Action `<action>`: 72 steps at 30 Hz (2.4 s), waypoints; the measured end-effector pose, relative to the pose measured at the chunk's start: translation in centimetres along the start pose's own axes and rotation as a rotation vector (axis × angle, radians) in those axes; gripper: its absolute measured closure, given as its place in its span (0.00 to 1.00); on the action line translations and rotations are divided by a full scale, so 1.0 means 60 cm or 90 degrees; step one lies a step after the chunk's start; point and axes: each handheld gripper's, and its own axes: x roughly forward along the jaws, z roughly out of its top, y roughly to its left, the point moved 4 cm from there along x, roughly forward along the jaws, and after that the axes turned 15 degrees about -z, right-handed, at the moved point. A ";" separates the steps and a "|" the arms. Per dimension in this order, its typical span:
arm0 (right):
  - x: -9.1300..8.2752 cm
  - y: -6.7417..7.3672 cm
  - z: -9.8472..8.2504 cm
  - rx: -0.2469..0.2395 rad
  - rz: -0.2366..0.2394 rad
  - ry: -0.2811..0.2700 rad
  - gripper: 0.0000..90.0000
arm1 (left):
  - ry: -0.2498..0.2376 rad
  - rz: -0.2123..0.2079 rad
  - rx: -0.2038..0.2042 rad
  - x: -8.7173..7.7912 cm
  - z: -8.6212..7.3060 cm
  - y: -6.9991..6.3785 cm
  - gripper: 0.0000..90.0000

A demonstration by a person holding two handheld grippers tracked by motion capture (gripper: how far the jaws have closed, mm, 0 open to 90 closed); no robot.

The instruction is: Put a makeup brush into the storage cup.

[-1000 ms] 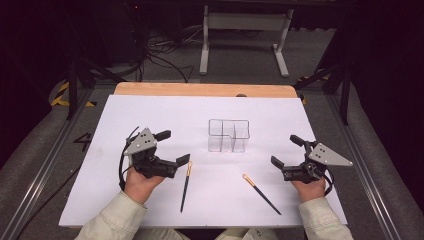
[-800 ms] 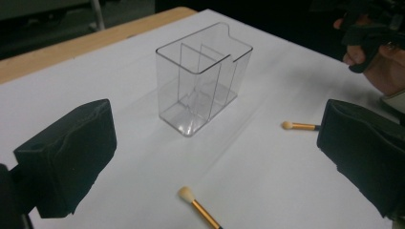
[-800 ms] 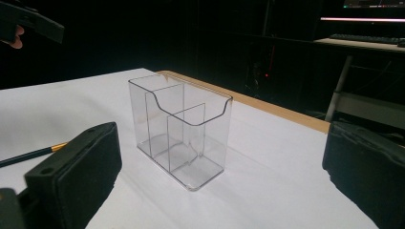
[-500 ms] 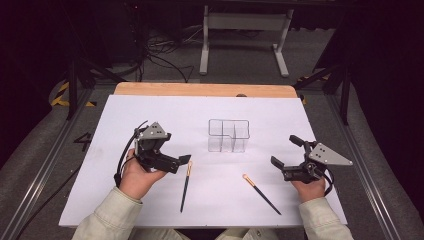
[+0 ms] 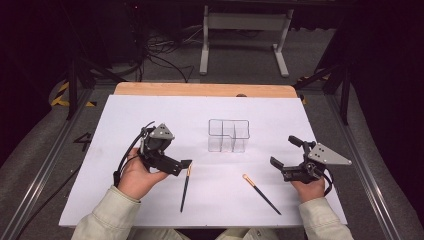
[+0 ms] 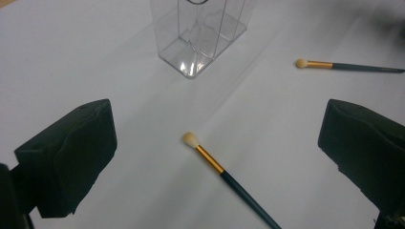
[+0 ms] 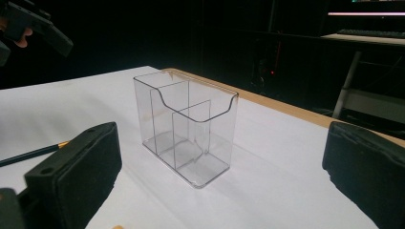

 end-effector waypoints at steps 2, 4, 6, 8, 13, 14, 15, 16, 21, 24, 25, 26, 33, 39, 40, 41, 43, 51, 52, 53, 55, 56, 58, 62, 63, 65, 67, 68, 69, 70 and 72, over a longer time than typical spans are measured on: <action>0.000 0.000 0.000 0.001 0.001 0.001 0.00 | 0.009 0.003 0.002 0.002 0.000 0.000 0.01; 0.000 0.001 0.000 0.001 0.002 0.002 0.00 | 0.032 0.004 0.003 0.004 -0.001 -0.002 0.01; 0.000 0.000 -0.001 0.001 0.001 0.003 0.00 | 0.037 0.007 0.004 0.004 -0.001 -0.002 0.01; 0.000 0.001 -0.001 0.001 0.001 0.004 0.00 | 0.051 0.007 0.005 0.006 -0.002 -0.002 0.01; 0.001 0.000 -0.001 0.002 0.002 0.004 0.00 | 0.064 0.000 0.001 0.009 -0.003 -0.003 0.01; 0.001 0.000 -0.001 0.003 0.002 0.004 0.00 | 0.069 0.000 0.001 0.010 -0.003 -0.003 0.01; 0.001 0.000 -0.001 0.003 0.002 0.005 0.00 | 0.074 0.000 -0.001 0.011 -0.004 -0.004 0.01; 0.001 0.000 -0.001 0.003 0.002 0.005 0.00 | 0.080 0.000 -0.001 0.012 -0.005 -0.004 0.01; 0.000 0.001 -0.001 0.007 0.007 0.000 0.00 | 0.096 -0.018 -0.012 0.018 -0.008 -0.003 0.03; -0.001 0.001 0.000 0.008 0.010 -0.006 0.00 | 0.106 -0.019 -0.018 0.022 -0.010 0.000 0.03; -0.001 0.001 0.000 0.008 0.010 -0.005 0.00 | 0.111 -0.019 -0.019 0.025 -0.011 0.000 0.03; -0.001 0.001 0.000 0.007 0.012 -0.003 0.00 | 0.114 -0.017 -0.019 0.026 -0.012 0.000 0.03; -0.002 0.000 -0.001 0.012 0.011 -0.005 0.00 | 0.143 -0.015 -0.017 0.043 -0.018 0.003 0.03; -0.004 -0.002 -0.001 0.016 0.010 -0.005 0.00 | 0.173 -0.020 -0.029 0.060 -0.027 0.006 0.03; -0.004 -0.002 -0.001 0.016 0.009 -0.006 0.00 | 0.176 -0.022 -0.033 0.062 -0.028 0.007 0.03; -0.004 -0.003 -0.001 0.016 0.009 -0.006 0.00 | 0.178 -0.022 -0.033 0.064 -0.029 0.009 0.03; -0.004 -0.003 -0.001 0.017 0.009 -0.007 0.00 | 0.177 -0.023 -0.037 0.067 -0.030 0.010 0.03; -0.004 -0.004 -0.001 0.017 0.008 -0.009 0.00 | 0.216 -0.027 -0.042 0.089 -0.042 0.014 0.04; -0.004 -0.004 -0.001 0.018 0.008 -0.009 0.00 | 0.219 -0.026 -0.043 0.091 -0.043 0.014 0.05; -0.004 -0.004 -0.001 0.017 0.009 -0.009 0.00 | 0.224 -0.024 -0.040 0.094 -0.045 0.014 0.06; -0.004 -0.003 -0.001 0.019 0.010 -0.009 0.00 | 0.240 -0.021 -0.030 0.098 -0.048 0.014 0.06; -0.004 -0.003 -0.001 0.019 0.010 -0.009 0.00 | 0.240 -0.021 -0.030 0.098 -0.048 0.014 0.06; -0.005 -0.003 -0.001 0.020 0.011 -0.010 0.00 | 0.249 -0.016 -0.027 0.101 -0.050 0.016 0.06; -0.005 -0.004 -0.001 0.020 0.011 -0.011 0.00 | 0.256 -0.013 -0.032 0.108 -0.054 0.017 0.07; -0.005 -0.004 -0.001 0.020 0.011 -0.011 0.00 | 0.256 -0.013 -0.032 0.108 -0.054 0.017 0.07; -0.004 -0.004 -0.001 0.019 0.014 -0.010 0.00 | 0.263 -0.020 -0.031 0.111 -0.055 0.016 0.07; -0.004 -0.004 -0.002 0.020 0.015 -0.009 0.00 | 0.269 -0.018 -0.031 0.114 -0.057 0.015 0.07; -0.004 -0.004 -0.002 0.020 0.015 -0.009 0.00 | 0.272 -0.016 -0.028 0.115 -0.057 0.015 0.07; -0.004 -0.004 -0.002 0.020 0.015 -0.009 0.00 | 0.272 -0.016 -0.027 0.116 -0.057 0.016 0.07; -0.004 -0.004 -0.002 0.020 0.016 -0.009 0.00 | 0.274 -0.014 -0.027 0.117 -0.058 0.015 0.07; -0.004 -0.003 -0.002 0.021 0.017 -0.008 0.00 | 0.279 -0.012 -0.025 0.119 -0.059 0.016 0.07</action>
